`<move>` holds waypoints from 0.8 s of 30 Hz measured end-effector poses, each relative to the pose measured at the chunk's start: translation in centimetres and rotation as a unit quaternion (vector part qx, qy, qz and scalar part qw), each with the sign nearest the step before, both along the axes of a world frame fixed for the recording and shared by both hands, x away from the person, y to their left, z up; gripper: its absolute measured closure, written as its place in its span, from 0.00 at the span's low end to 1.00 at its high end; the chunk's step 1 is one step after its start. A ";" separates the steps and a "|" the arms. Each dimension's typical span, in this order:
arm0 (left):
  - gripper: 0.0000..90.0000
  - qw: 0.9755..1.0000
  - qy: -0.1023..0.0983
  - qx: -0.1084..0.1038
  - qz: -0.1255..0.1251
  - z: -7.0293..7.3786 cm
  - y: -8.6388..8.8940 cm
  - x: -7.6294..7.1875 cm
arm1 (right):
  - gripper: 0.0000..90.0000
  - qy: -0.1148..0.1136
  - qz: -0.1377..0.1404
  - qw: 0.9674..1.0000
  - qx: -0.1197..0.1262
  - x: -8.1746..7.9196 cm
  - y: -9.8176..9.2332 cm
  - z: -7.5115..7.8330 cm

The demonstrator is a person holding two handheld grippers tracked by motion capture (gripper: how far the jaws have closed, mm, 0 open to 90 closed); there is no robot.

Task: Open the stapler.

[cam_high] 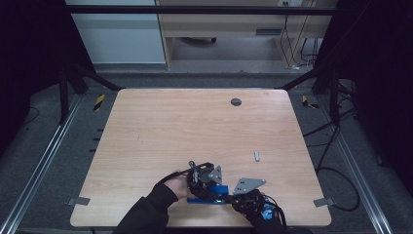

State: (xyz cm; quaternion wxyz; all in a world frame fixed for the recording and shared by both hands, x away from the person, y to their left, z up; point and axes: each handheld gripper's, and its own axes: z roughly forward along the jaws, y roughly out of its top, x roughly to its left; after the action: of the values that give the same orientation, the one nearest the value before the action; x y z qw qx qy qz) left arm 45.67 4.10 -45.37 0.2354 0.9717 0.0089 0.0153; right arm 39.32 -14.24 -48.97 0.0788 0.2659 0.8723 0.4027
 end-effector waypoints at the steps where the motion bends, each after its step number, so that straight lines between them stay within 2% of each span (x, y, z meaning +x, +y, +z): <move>1: 0.72 1.000 0.000 0.000 0.000 0.0 0.0 0.0 | 1.00 -0.001 0.001 1.000 0.001 0.0 0.0 0.0; 4: 0.72 1.000 -0.001 0.009 -0.001 0.0 -0.2 0.0 | 1.00 0.000 0.000 1.000 0.000 0.0 0.0 0.0; 5: 0.72 1.000 -0.004 0.019 -0.008 0.2 -0.3 0.1 | 1.00 0.000 -0.001 1.000 0.001 0.0 0.0 0.0; 7: 0.73 1.000 -0.005 0.021 -0.010 0.2 -0.4 0.0 | 1.00 0.002 -0.002 1.000 0.003 0.0 0.0 0.0; 19: 0.73 1.000 -0.001 0.020 -0.014 0.2 -0.4 0.2 | 1.00 0.004 -0.003 1.000 0.005 0.0 0.0 -0.1; 24: 0.72 1.000 0.014 0.007 -0.008 0.0 -0.4 0.4 | 1.00 0.002 -0.002 1.000 0.004 0.0 0.0 -0.1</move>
State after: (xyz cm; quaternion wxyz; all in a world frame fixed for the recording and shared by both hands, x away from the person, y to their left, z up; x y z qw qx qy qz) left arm 46.10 3.66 -45.36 0.2281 0.9736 0.0047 -0.0001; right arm 39.36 -14.22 -49.02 0.0767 0.2689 0.8705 0.4050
